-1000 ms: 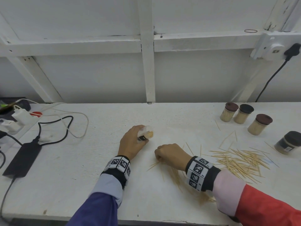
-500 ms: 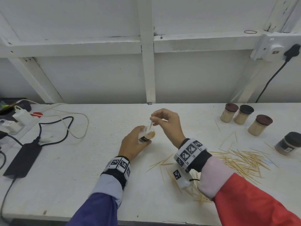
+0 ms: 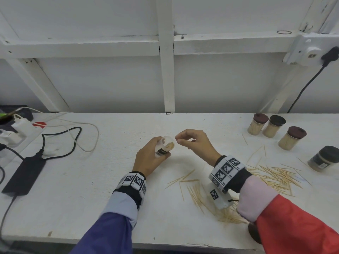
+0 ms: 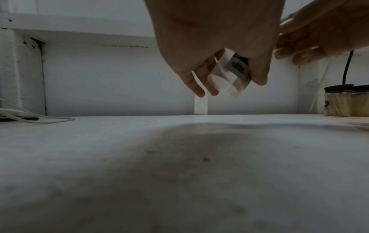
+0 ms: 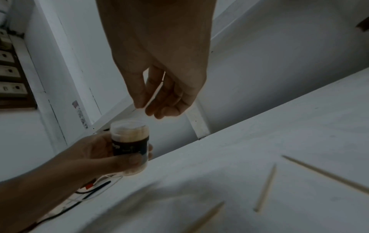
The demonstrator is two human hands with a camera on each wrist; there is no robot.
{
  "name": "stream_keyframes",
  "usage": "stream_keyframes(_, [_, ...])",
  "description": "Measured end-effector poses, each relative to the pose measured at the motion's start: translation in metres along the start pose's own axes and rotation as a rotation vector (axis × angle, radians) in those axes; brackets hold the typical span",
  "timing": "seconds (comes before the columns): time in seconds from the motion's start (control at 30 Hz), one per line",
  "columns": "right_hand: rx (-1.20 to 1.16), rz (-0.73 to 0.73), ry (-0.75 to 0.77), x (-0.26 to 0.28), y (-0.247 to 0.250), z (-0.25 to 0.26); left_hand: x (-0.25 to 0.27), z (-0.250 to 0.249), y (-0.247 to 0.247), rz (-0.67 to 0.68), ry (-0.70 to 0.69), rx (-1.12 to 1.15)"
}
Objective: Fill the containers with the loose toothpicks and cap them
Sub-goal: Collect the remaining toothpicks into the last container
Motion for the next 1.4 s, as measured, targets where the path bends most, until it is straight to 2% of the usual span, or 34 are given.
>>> stream_keyframes(0.07, [0.134,0.088,-0.021,0.004,0.002,-0.006,0.000,0.001,0.000,-0.005,-0.005,-0.011])
stream_keyframes(0.2, [0.690,0.615,-0.088,0.031,-0.020,-0.026,0.000,0.003,0.001,-0.020,0.003,-0.031])
stream_keyframes(0.27, [0.822,0.719,-0.069,0.044,-0.027,-0.033,-0.001,0.003,0.000,-0.013,0.004,-0.044])
stream_keyframes(0.4, [0.881,0.675,0.043,0.052,-0.028,-0.038,-0.002,0.004,-0.001,-0.013,-0.003,-0.061])
stream_keyframes(0.6, [1.008,0.663,0.081,0.056,-0.024,-0.032,-0.002,0.005,-0.002,-0.003,-0.004,-0.069])
stream_keyframes(0.87, [1.266,0.767,0.164,0.062,-0.035,-0.031,-0.002,0.007,-0.004,0.016,-0.012,-0.073])
stream_keyframes(0.97, [1.217,0.766,0.133,0.059,-0.031,-0.028,-0.002,0.007,-0.005,0.021,-0.017,-0.068])
stream_keyframes(1.1, [0.838,0.606,0.013,0.039,-0.011,-0.012,-0.002,0.007,-0.005,0.029,-0.023,-0.053])
stream_keyframes(1.2, [0.534,0.416,0.039,0.018,0.005,0.008,-0.001,0.005,-0.005,0.040,-0.031,-0.061])
stream_keyframes(1.3, [0.543,0.237,0.076,0.000,0.012,0.021,-0.002,0.005,-0.005,0.065,-0.036,-0.065])
stream_keyframes(1.4, [0.774,0.249,0.125,-0.011,-0.001,0.027,-0.001,0.005,-0.008,0.099,-0.038,-0.061])
Point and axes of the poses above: each hand's wrist, its own x-axis away from the middle knuckle, its own y-axis out of the back of the hand, z = x × y, the point moved 5 cm from there along -x, towards the middle knuckle, and after that the axes turned 1 degree about -x, right-handed, at the moved point
